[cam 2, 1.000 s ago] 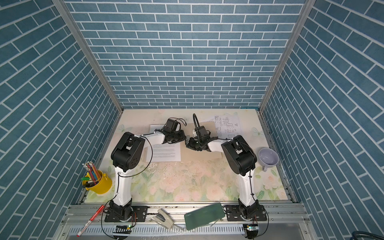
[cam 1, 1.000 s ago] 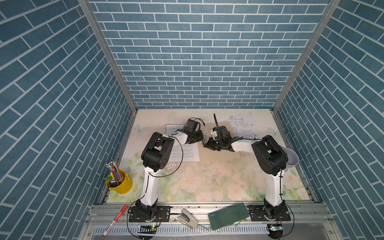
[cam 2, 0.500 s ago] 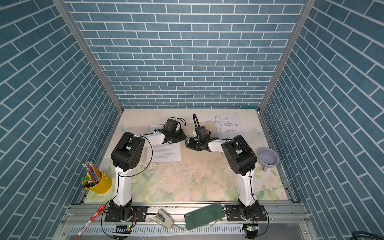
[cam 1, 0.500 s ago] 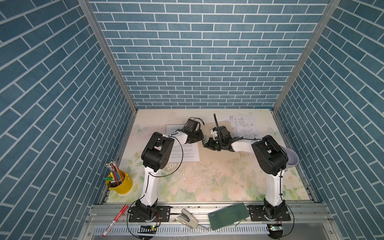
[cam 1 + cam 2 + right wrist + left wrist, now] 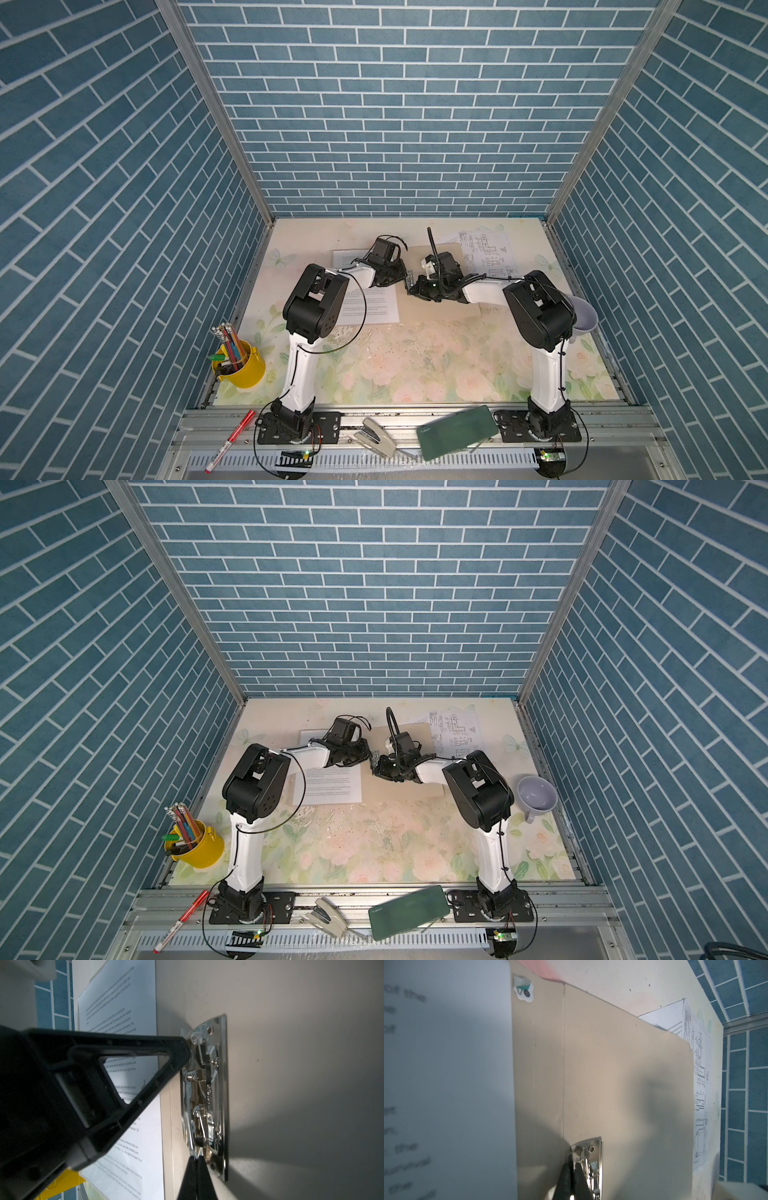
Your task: Put the files into the folder
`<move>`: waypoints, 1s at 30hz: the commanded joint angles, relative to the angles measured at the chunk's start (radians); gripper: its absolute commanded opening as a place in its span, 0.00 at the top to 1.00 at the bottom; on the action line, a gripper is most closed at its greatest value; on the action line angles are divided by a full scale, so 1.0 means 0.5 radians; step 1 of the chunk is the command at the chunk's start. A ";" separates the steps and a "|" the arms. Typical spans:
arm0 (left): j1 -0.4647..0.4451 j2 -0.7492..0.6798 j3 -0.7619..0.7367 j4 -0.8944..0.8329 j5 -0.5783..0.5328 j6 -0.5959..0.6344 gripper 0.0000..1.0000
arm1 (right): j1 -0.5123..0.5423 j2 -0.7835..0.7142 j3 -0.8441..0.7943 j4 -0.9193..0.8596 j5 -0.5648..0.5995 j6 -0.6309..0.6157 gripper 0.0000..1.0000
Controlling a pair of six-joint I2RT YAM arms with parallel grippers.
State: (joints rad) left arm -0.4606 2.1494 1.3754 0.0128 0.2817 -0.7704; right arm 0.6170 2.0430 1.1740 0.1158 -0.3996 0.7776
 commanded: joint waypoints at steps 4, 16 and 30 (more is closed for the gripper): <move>0.018 0.117 0.022 -0.186 -0.051 0.101 0.95 | -0.027 0.136 -0.100 -0.590 0.328 -0.206 1.00; 0.019 0.153 0.023 -0.229 -0.058 0.157 0.96 | -0.047 0.039 -0.130 -0.531 0.240 -0.130 1.00; 0.039 0.108 -0.055 -0.105 0.009 0.096 0.95 | -0.048 -0.141 -0.014 -0.190 -0.120 0.102 1.00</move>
State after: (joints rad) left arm -0.4618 2.1708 1.3911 0.0292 0.3408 -0.7528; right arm 0.5968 1.9877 1.1698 0.0856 -0.4236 0.8177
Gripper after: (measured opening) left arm 0.060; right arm 0.043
